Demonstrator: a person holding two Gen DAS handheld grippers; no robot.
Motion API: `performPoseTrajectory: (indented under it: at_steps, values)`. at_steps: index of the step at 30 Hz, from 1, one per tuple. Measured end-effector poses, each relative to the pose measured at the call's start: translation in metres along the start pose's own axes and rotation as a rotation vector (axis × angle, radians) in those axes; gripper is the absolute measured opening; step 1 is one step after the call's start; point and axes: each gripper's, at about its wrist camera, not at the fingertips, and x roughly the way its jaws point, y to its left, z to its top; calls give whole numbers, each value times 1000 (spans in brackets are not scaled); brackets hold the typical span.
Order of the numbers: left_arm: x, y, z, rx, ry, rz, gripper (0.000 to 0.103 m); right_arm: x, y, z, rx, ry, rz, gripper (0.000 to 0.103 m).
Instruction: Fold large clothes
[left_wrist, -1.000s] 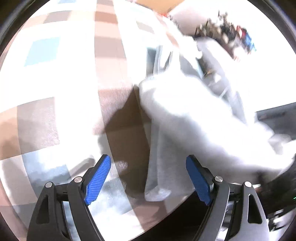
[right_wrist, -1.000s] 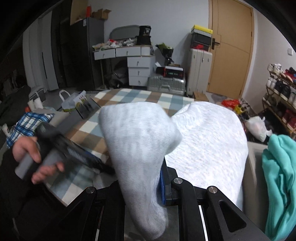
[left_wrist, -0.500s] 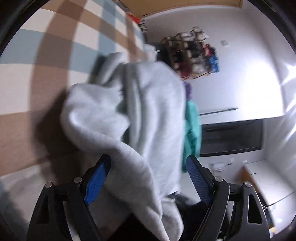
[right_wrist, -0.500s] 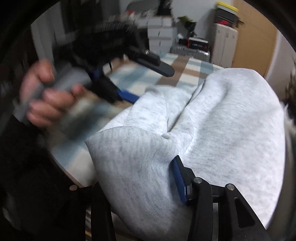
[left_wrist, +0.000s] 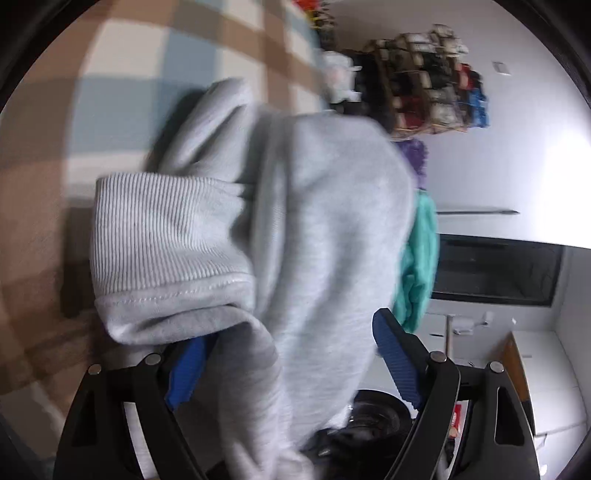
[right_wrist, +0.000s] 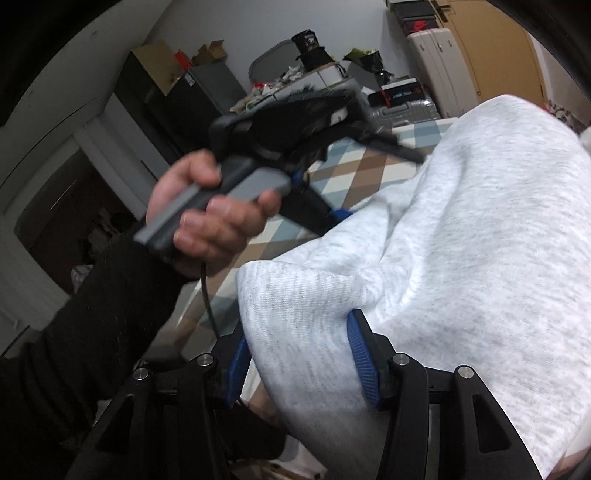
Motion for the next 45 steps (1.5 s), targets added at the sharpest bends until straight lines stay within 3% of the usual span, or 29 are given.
performPoseTrajectory:
  at_steps: [3,8,10,11,12,14,16,19,22,25,27,28,29,30,31,32,34,35,38,40,42,44,45]
  values:
    - [6,-30,1,96,3,-21,81,-1,-7,-1,46,-9,27,44]
    - [11,-95,-3,376,-4,-115,81,4,-26,-2,139,27,94,39]
    - [21,-109,0,493,-8,-30,81,8,-23,-3,140,46,78,38]
    - [25,-107,3,499,-12,37,81,8,-22,-2,134,44,69,38]
    - [25,-98,4,467,-8,75,81,8,-22,-1,134,39,67,38]
    - [18,-75,9,360,4,81,81,7,-21,-1,141,33,66,37]
    - [5,-56,10,276,-41,123,81,2,-22,-1,139,17,83,37]
    - [-10,-40,-2,257,-84,188,81,-12,-21,-5,140,-28,130,41]
    - [9,-31,-3,198,-27,137,83,-29,-24,-9,150,-93,153,46]
    - [36,-32,-8,212,38,230,83,-52,-21,-15,146,-190,171,53]
    - [52,-23,-10,177,92,269,83,-71,-18,-19,136,-282,151,63]
    - [56,-20,-12,162,108,256,83,-82,-20,-22,144,-332,131,76]
    - [59,-19,-14,158,104,242,83,-96,-24,-28,163,-398,94,81]
    - [56,-20,-17,171,83,226,78,-107,-28,-33,190,-443,58,81]
    - [51,-22,-22,184,80,205,61,-109,-33,-32,226,-473,20,81]
    - [47,-22,-25,195,83,191,54,-117,-39,-37,279,-510,-22,81]
    - [37,-24,-33,224,65,193,28,-129,-52,-43,352,-567,-65,81]
    - [31,-25,-36,224,53,184,25,-135,-59,-45,383,-583,-104,84]
    - [9,-27,-46,212,18,132,15,-141,-77,-36,441,-510,-272,87]
    - [-5,-34,-55,245,0,95,11,-124,-96,-25,469,-384,-371,87]
    - [-19,-38,-63,291,1,58,11,-104,-115,-19,476,-258,-356,84]
    - [-40,-32,-67,322,-62,113,11,-85,-125,-17,484,-185,-288,72]
    - [-48,-28,-68,333,-96,167,12,-84,-129,-20,474,-180,-276,72]
